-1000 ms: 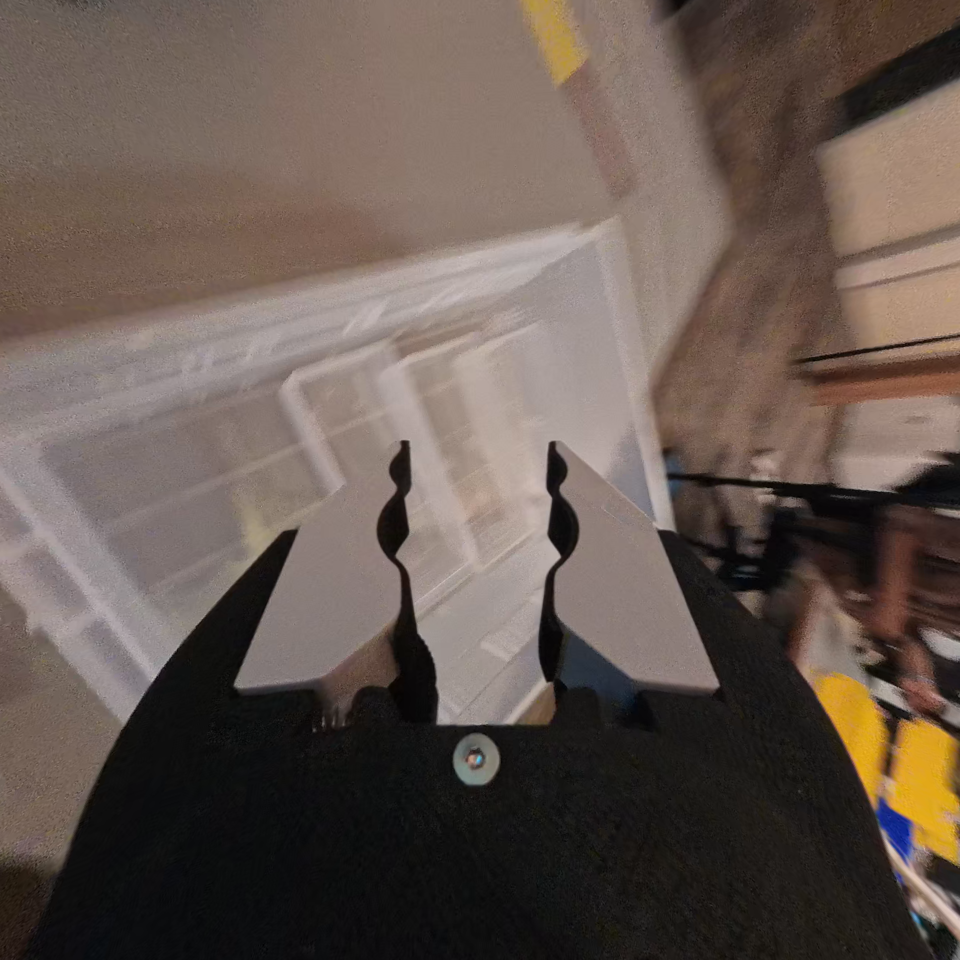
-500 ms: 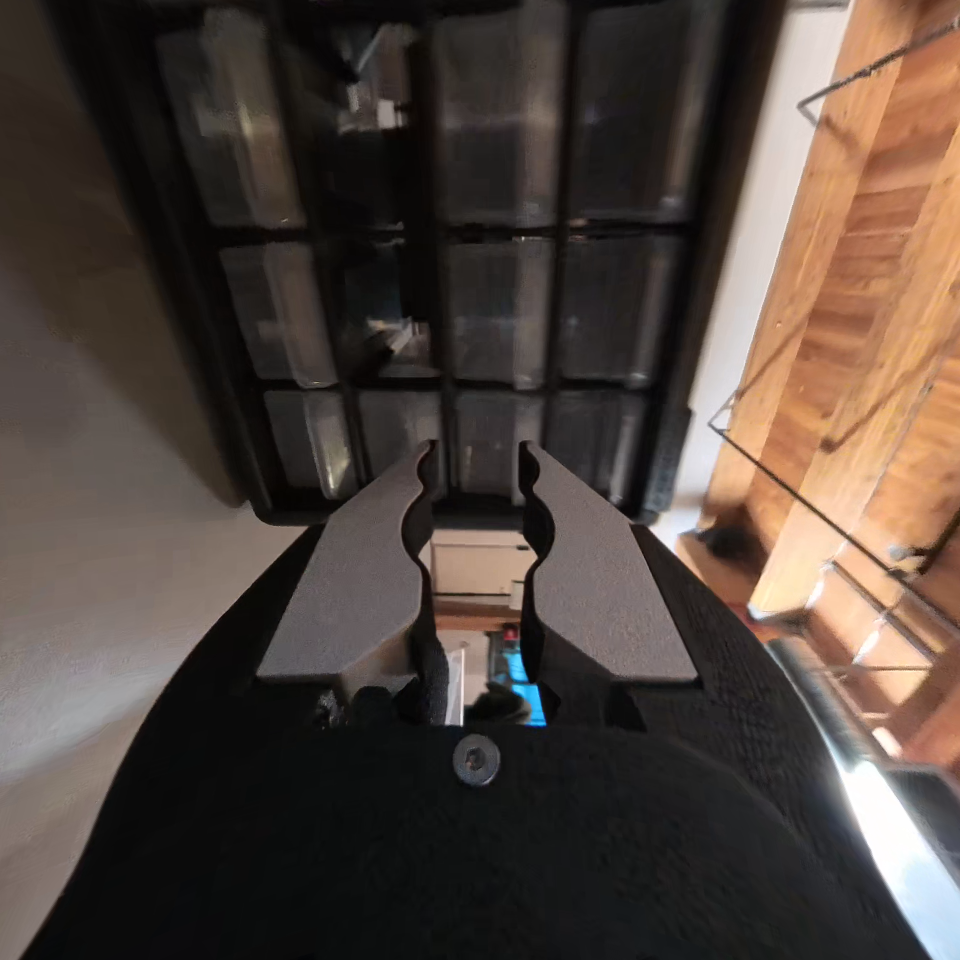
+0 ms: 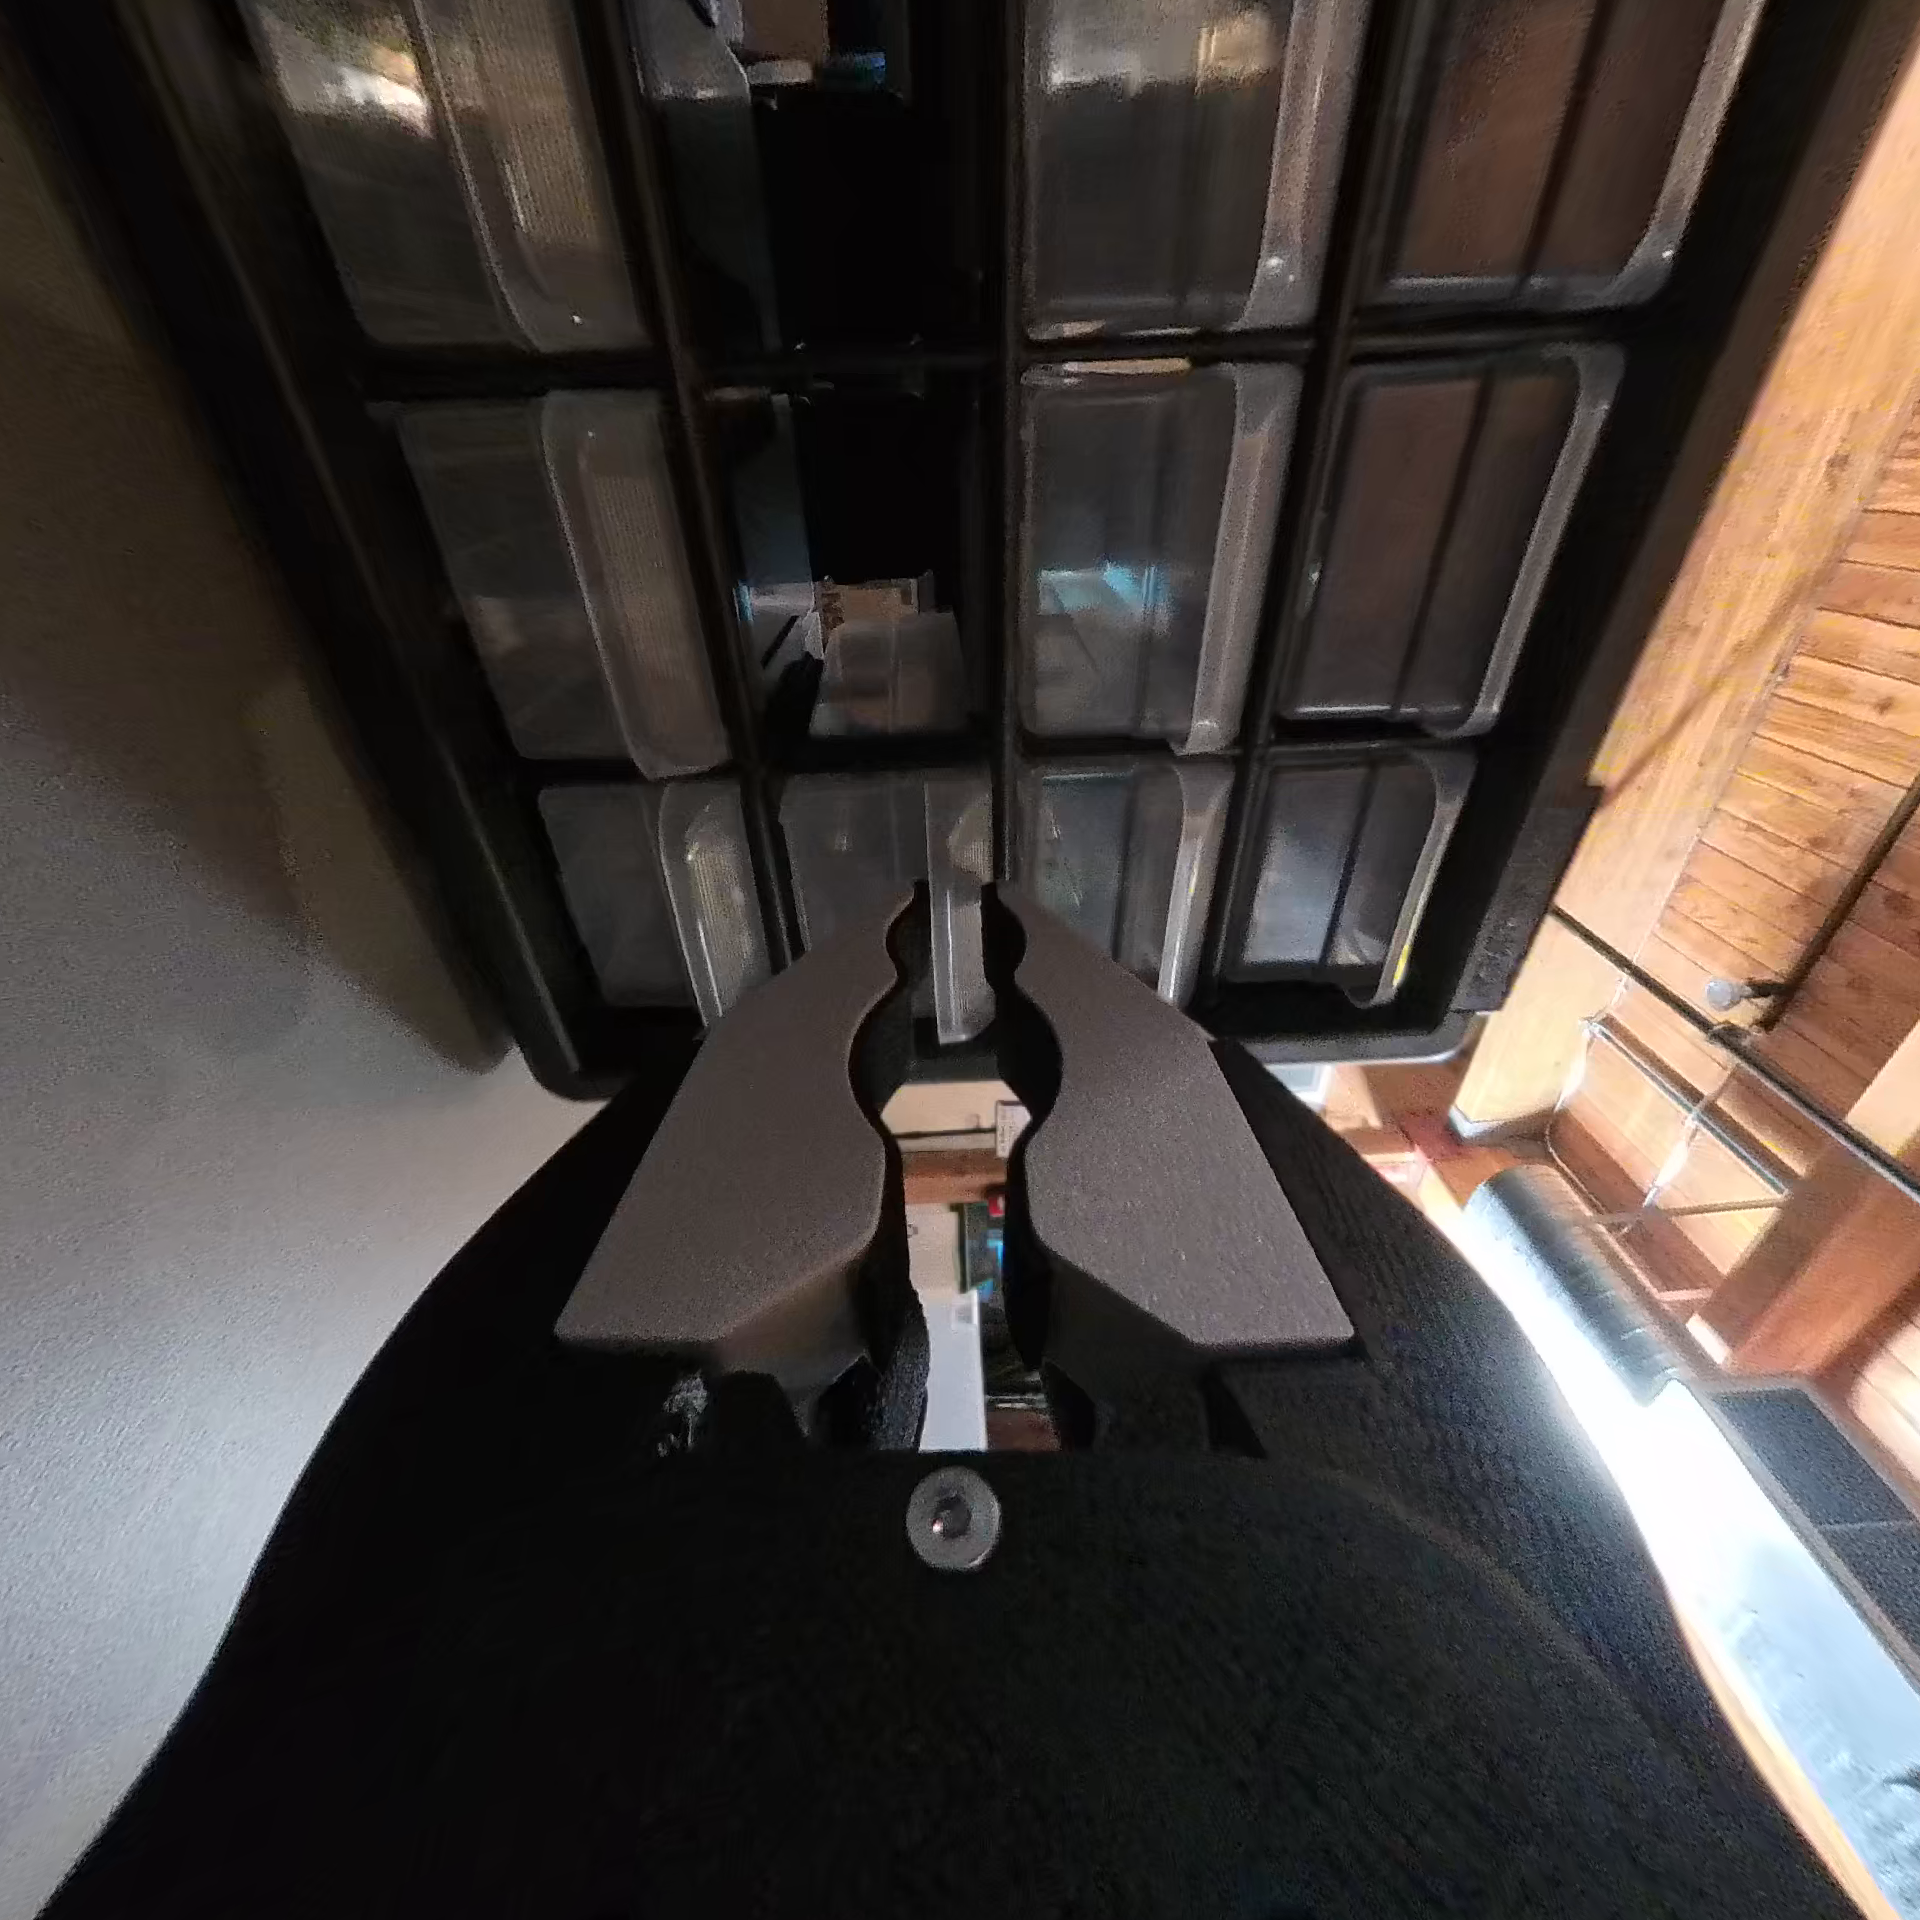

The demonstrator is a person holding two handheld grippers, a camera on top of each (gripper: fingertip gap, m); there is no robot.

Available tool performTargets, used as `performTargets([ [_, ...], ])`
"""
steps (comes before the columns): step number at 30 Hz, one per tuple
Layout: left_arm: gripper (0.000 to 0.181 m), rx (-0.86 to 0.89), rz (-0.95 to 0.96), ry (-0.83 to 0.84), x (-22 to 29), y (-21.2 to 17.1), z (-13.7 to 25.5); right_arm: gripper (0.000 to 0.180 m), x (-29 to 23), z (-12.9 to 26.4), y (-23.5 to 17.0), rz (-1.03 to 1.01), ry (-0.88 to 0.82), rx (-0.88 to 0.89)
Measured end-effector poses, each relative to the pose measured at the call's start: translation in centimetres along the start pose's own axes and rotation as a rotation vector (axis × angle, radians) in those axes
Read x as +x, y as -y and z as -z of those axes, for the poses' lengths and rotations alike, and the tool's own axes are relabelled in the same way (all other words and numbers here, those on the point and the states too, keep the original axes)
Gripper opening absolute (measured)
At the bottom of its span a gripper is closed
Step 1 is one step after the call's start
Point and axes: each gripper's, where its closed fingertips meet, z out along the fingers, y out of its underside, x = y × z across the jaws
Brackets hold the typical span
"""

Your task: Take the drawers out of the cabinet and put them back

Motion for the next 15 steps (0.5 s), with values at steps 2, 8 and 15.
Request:
performTargets([
  [2,0.026,0.001,0.001,-0.001,0.0,0.0,0.0,0.007,0.0,1.0,0.0,0.014,-0.002,0.003],
  [8,0.026,0.0,0.003,0.0,0.0,0.0,0.0,0.007,0.2,4.8,0.0,0.037,0.018,0.006],
  [15,0.026,-0.001,0.003,0.001,0.0,0.0,0.0,0.007,0.7,8.8,-0.1,0.093,0.05,0.012],
])
